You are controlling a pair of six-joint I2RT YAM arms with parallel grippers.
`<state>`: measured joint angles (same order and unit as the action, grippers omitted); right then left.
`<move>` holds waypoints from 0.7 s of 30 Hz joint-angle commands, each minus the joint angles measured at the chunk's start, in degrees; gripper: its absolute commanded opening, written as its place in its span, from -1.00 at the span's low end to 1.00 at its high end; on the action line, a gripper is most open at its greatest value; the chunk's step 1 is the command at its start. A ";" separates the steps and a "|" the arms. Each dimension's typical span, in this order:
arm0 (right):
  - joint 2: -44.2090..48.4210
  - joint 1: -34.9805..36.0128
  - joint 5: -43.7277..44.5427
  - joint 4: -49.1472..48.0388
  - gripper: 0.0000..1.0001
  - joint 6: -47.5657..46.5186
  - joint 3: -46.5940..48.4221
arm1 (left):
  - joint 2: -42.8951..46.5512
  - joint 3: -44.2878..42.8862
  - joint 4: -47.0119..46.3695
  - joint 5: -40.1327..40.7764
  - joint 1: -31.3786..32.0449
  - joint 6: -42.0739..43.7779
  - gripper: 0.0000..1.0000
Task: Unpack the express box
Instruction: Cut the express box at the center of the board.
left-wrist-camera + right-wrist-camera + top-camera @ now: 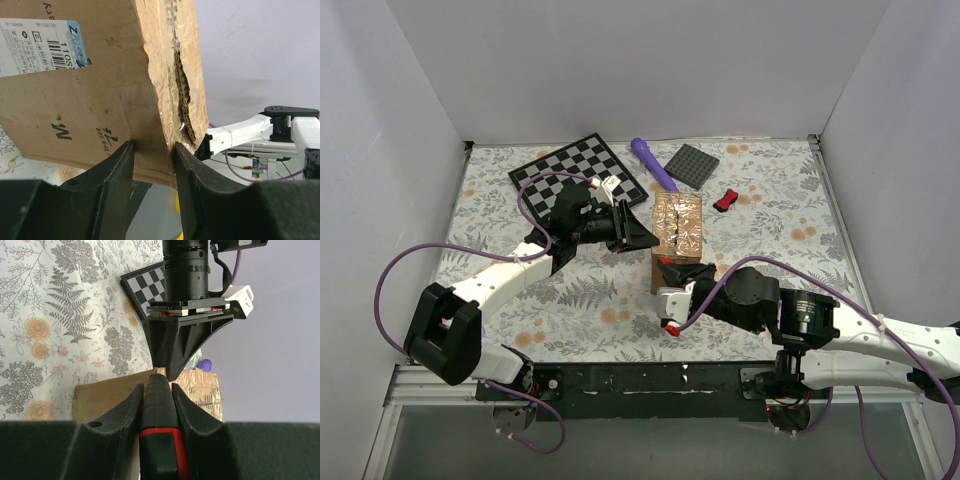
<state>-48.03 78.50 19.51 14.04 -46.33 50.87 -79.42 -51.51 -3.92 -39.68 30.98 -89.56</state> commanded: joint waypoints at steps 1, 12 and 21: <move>1.54 0.16 0.27 -0.42 -0.97 1.76 0.63 | -0.12 -1.49 0.85 -3.56 0.92 0.70 -1.00; 2.33 0.08 3.43 0.81 -0.97 0.98 -1.30 | 0.05 -1.23 0.41 -4.09 0.92 0.61 -1.00; 2.68 0.08 0.45 -3.75 -0.97 1.24 0.54 | -0.12 -1.14 0.14 -4.70 0.83 0.44 -1.00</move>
<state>-45.41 78.50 20.82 16.10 -45.19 49.67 -79.42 -51.51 -4.08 -40.16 30.98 -89.56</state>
